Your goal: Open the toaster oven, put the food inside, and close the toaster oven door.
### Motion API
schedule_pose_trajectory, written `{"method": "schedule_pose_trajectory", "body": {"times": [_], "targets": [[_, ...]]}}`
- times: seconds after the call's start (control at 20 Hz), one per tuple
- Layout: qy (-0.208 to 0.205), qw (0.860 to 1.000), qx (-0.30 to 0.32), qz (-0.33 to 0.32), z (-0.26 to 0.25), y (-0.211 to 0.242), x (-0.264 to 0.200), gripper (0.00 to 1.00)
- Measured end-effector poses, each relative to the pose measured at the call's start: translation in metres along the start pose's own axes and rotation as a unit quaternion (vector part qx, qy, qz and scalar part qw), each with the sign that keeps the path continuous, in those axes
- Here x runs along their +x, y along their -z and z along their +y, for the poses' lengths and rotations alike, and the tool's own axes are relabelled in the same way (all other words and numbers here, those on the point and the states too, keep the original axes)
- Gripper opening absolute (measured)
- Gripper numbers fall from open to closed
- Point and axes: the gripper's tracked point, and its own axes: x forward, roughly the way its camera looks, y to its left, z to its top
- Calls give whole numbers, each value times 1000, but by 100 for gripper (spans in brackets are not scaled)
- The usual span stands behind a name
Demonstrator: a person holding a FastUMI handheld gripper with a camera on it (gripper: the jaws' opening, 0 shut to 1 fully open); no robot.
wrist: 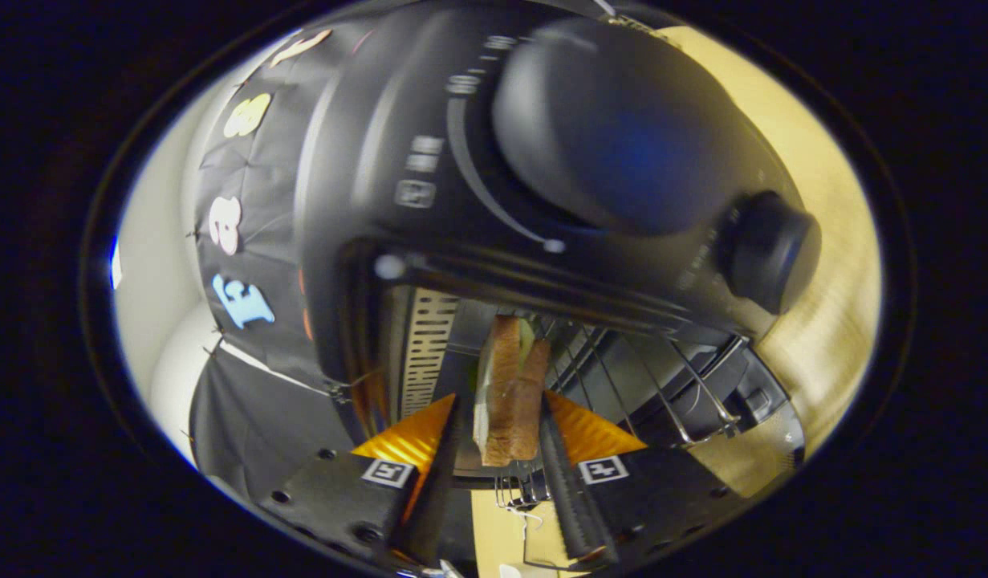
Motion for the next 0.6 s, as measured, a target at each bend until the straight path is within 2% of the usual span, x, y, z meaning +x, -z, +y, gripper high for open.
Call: {"method": "schedule_pose_trajectory", "body": {"times": [0.15, 0.25, 0.3, 0.35, 0.45, 0.55, 0.6], "targets": [[45, 995, -91, 17, -3, 4, -4, 71], [87, 984, -155, 21, -7, 4, -8, 85], [116, 974, -191, 23, -10, 3, -8, 90], [140, 962, -233, 24, -15, 2, -9, 91], [174, 936, -302, 44, -20, 2, -8, 100], [188, 913, -357, 61, -20, 3, -9, 100], [191, 907, -373, 49, -18, -2, -10, 100]]}}
